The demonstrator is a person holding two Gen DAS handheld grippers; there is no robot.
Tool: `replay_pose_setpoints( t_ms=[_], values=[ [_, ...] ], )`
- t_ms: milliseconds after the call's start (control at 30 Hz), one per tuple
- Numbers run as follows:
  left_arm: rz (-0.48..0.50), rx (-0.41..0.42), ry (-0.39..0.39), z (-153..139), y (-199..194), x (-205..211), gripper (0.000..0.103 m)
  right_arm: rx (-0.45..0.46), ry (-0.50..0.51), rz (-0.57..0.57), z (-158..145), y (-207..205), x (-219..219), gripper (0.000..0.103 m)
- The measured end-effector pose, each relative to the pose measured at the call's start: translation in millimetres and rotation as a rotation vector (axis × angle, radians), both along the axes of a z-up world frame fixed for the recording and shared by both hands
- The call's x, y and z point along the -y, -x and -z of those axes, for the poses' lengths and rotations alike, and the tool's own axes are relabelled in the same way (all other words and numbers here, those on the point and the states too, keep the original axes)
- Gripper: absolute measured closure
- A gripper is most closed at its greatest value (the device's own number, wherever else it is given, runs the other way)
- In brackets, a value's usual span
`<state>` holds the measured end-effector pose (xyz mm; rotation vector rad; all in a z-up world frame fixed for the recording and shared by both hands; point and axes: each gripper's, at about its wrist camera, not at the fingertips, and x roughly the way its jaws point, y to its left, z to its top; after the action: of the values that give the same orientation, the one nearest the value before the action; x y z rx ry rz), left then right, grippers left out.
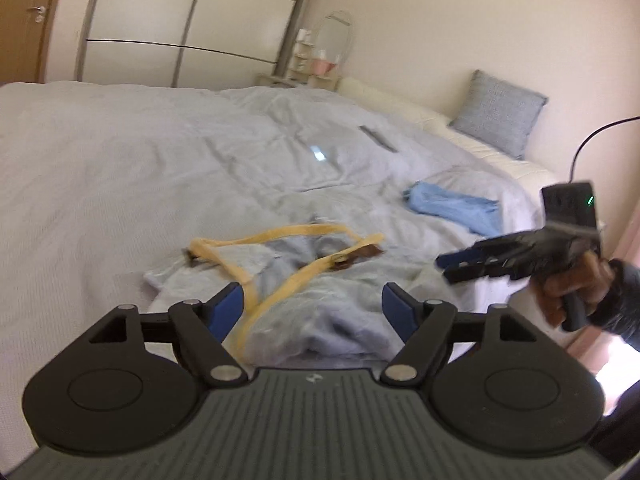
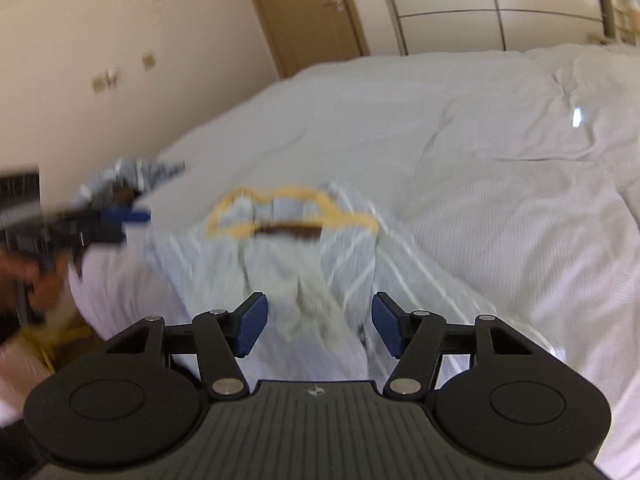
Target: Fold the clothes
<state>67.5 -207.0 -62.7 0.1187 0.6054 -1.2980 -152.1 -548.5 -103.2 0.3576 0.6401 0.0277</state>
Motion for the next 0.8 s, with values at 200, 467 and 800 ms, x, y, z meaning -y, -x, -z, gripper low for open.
replay_pose_setpoints(
  t_ms=[200, 467, 800],
  values=[
    [-0.039, 0.136, -0.112, 12, -22, 17, 0.031, -0.062, 0.035, 0.03, 18, -33, 0, 0.068],
    [0.029, 0.282, -0.195, 17, -61, 57, 0.031, 0.022, 0.257, 0.184, -18, -10, 14, 0.101],
    [0.24, 0.242, -0.285, 41, -72, 136, 0.032, 0.002, 0.379, 0.338, -11, 1, 36, 0.096]
  ],
)
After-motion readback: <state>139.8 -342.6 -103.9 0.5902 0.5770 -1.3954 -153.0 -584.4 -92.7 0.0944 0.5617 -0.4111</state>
